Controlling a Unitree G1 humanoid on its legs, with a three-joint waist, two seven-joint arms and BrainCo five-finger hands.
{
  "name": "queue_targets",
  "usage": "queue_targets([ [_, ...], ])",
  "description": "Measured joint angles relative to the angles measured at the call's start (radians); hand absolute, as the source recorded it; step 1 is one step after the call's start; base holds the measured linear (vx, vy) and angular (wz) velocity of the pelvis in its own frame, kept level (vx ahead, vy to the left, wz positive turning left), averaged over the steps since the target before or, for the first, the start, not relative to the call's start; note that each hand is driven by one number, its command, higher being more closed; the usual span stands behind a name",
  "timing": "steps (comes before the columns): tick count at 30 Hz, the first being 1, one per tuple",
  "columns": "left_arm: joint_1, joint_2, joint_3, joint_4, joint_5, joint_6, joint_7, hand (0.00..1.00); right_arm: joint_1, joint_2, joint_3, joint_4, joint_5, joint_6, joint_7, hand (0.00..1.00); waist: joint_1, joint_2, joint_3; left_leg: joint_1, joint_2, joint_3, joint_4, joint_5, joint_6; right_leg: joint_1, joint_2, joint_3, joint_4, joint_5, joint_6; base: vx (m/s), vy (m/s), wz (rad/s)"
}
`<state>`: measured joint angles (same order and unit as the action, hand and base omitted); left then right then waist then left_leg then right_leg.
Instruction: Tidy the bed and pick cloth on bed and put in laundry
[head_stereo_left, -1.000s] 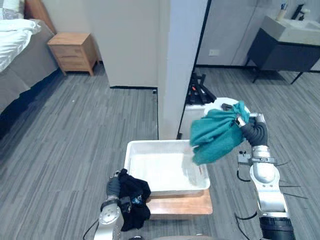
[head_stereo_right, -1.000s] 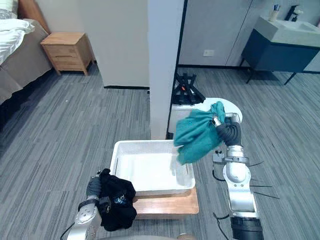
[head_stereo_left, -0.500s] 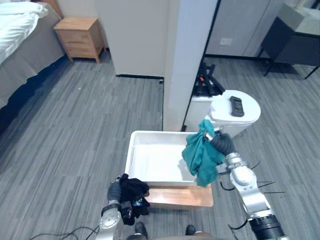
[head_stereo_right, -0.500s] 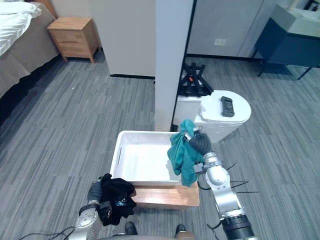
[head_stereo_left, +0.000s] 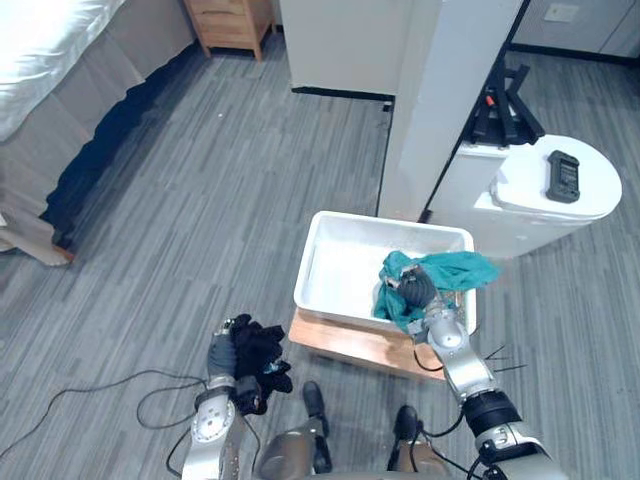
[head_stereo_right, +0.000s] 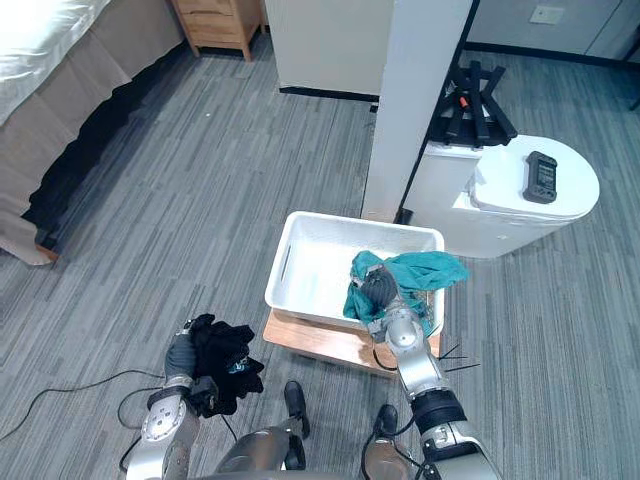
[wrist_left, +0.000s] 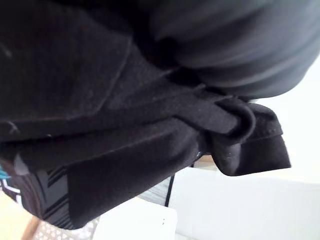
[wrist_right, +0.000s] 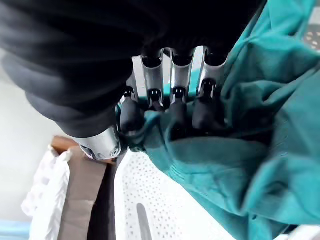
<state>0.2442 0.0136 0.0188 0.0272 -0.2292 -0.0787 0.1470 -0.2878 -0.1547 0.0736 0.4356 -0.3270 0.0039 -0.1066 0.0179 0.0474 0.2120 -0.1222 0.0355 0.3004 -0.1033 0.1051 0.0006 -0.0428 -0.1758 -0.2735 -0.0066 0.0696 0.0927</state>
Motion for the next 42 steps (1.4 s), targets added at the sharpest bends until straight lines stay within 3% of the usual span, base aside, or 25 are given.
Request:
queue_targets([
  [5, -0.006, 0.006, -0.027, -0.170, -0.006, -0.026, -0.018, 1.00, -0.002, -0.011, -0.050, -0.033, -0.079, 0.007, -0.030, 0.00, -0.011, -0.001, 0.000, 0.030, -0.001, 0.025, 0.000, 0.010, 0.002, 0.023, 0.001, 0.004, 0.000, -0.010, 0.005, -0.04, 0.011, -0.05],
  [9, -0.072, 0.039, -0.022, -0.275, -0.005, -0.058, -0.012, 1.00, 0.062, -0.020, -0.107, -0.273, -0.114, 0.003, -0.050, 0.00, -0.033, -0.005, 0.001, 0.074, 0.000, 0.074, 0.000, 0.010, 0.001, 0.044, -0.001, 0.042, 0.002, -0.022, 0.007, -0.02, 0.027, -0.23],
  [12, -0.143, 0.046, -0.007, -0.315, -0.003, -0.064, 0.001, 1.00, 0.128, -0.022, -0.165, -0.397, -0.117, 0.003, -0.068, 0.00, -0.062, -0.023, -0.006, 0.098, 0.001, 0.100, 0.000, 0.009, 0.002, 0.055, -0.002, 0.063, 0.002, -0.022, 0.007, 0.00, 0.018, -0.24],
  [15, -0.209, 0.055, 0.000, -0.315, 0.003, -0.064, 0.034, 1.00, 0.199, -0.022, -0.222, -0.446, -0.119, 0.003, -0.069, 0.00, -0.074, -0.049, -0.022, 0.122, 0.007, 0.128, 0.000, 0.008, 0.004, 0.059, 0.002, 0.094, 0.003, -0.020, 0.010, 0.02, -0.003, -0.33],
  [18, -0.280, 0.078, 0.022, -0.309, 0.009, -0.064, 0.075, 1.00, 0.252, -0.022, -0.255, -0.462, -0.117, 0.003, -0.075, 0.00, -0.109, -0.061, -0.029, 0.139, 0.012, 0.160, -0.001, 0.008, 0.003, 0.056, 0.007, 0.122, 0.004, -0.017, 0.010, 0.00, -0.005, -0.31],
  [25, -0.599, 0.211, 0.072, -0.079, 0.088, -0.063, 0.197, 1.00, 0.422, -0.013, -0.273, -0.462, -0.100, 0.002, -0.090, 0.00, -0.156, -0.057, -0.050, 0.164, 0.030, 0.231, -0.001, -0.002, -0.007, 0.029, 0.026, 0.193, 0.005, -0.020, 0.013, -0.03, -0.007, -0.34],
  [26, -0.658, 0.238, 0.071, -0.013, 0.116, -0.062, 0.215, 1.00, 0.477, -0.007, -0.273, -0.461, -0.092, 0.001, -0.087, 0.00, -0.176, -0.054, -0.065, 0.153, 0.034, 0.247, -0.001, -0.002, -0.007, 0.015, 0.030, 0.205, 0.005, -0.020, 0.013, 0.00, -0.011, -0.27],
  [28, -0.711, 0.253, 0.070, 0.047, 0.135, -0.057, 0.230, 1.00, 0.522, -0.005, -0.269, -0.461, -0.081, 0.001, -0.085, 0.00, -0.180, -0.053, -0.066, 0.150, 0.036, 0.260, -0.001, -0.002, -0.007, 0.002, 0.034, 0.223, 0.005, -0.018, 0.012, 0.00, -0.011, -0.30],
  [32, -0.820, 0.298, 0.046, 0.191, 0.170, -0.037, 0.246, 1.00, 0.592, 0.003, -0.245, -0.449, -0.074, -0.005, -0.082, 0.00, -0.227, -0.051, -0.067, 0.100, 0.036, 0.276, -0.001, 0.000, -0.008, -0.058, 0.034, 0.242, 0.006, 0.008, 0.013, -0.01, -0.010, -0.17],
  [38, -0.849, 0.300, -0.042, 0.307, 0.265, -0.012, 0.244, 1.00, 0.610, 0.012, -0.168, -0.373, -0.073, -0.036, -0.065, 0.00, -0.232, -0.055, -0.059, 0.026, 0.035, 0.284, -0.001, 0.005, -0.013, -0.139, 0.028, 0.263, 0.003, 0.038, 0.002, 0.00, -0.011, -0.10],
  [42, -0.829, 0.251, -0.100, 0.411, 0.322, -0.005, 0.222, 1.00, 0.596, 0.029, -0.117, -0.368, -0.063, -0.046, -0.066, 0.00, -0.225, -0.061, -0.007, -0.007, 0.034, 0.290, -0.001, 0.006, -0.013, -0.175, 0.025, 0.265, 0.004, 0.050, -0.003, 0.00, -0.003, -0.01],
])
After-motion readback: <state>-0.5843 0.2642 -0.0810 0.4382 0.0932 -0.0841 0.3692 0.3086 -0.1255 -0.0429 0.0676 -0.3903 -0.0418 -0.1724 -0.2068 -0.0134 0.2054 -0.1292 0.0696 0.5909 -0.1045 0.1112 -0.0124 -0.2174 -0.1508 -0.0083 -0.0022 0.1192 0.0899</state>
